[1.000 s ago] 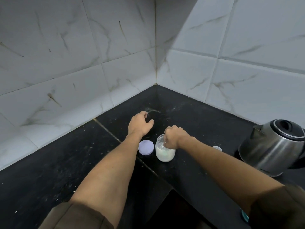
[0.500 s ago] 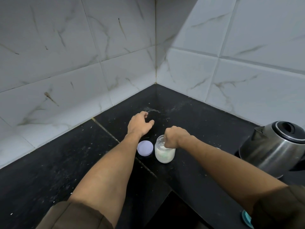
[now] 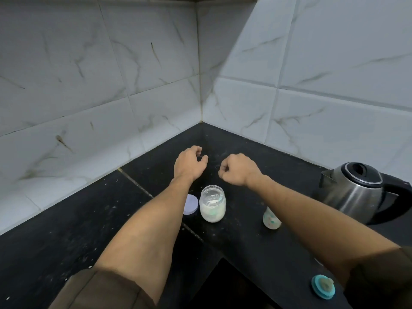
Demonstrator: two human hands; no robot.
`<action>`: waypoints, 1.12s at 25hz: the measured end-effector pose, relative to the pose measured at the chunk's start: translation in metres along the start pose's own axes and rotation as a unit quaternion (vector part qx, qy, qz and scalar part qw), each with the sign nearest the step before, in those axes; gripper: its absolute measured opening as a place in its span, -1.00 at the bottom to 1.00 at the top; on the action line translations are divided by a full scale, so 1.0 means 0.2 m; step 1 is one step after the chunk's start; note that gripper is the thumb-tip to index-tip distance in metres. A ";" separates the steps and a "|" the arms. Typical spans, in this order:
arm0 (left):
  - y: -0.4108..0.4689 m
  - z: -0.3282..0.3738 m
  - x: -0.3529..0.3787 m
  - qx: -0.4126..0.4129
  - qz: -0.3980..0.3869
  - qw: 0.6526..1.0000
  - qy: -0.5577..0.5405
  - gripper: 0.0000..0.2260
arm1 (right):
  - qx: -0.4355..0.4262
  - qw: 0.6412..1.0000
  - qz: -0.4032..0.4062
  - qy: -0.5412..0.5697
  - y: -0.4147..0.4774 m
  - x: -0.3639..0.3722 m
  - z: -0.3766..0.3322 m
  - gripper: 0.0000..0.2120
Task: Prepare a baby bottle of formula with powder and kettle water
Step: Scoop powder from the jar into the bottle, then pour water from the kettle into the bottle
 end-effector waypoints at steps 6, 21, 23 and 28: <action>-0.01 0.45 0.14 0.065 -0.008 0.997 -0.042 -0.67 | 0.067 0.985 0.156 0.045 -0.17 -0.39 0.24 -0.80; -0.42 1.39 1.11 0.021 -0.237 0.969 -0.070 -0.59 | 0.330 0.894 0.291 0.080 -1.03 -0.80 1.50 -0.61; -0.45 1.39 1.15 -0.004 -0.239 0.969 -0.061 -0.55 | 0.348 0.897 0.269 0.051 -1.06 -0.79 1.59 -0.56; -0.47 1.38 1.21 -0.064 -0.231 0.967 -0.083 -0.51 | 0.381 0.902 0.176 0.103 -1.06 -0.62 1.80 -0.40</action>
Point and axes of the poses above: each hand's wrist, its own y-axis towards the middle knuckle, its own x-axis out of the palm, z = x × y, the point moved 9 cm from there along y, towards the middle knuckle, and after that the axes turned 1 degree about x, right-handed, at the moved point
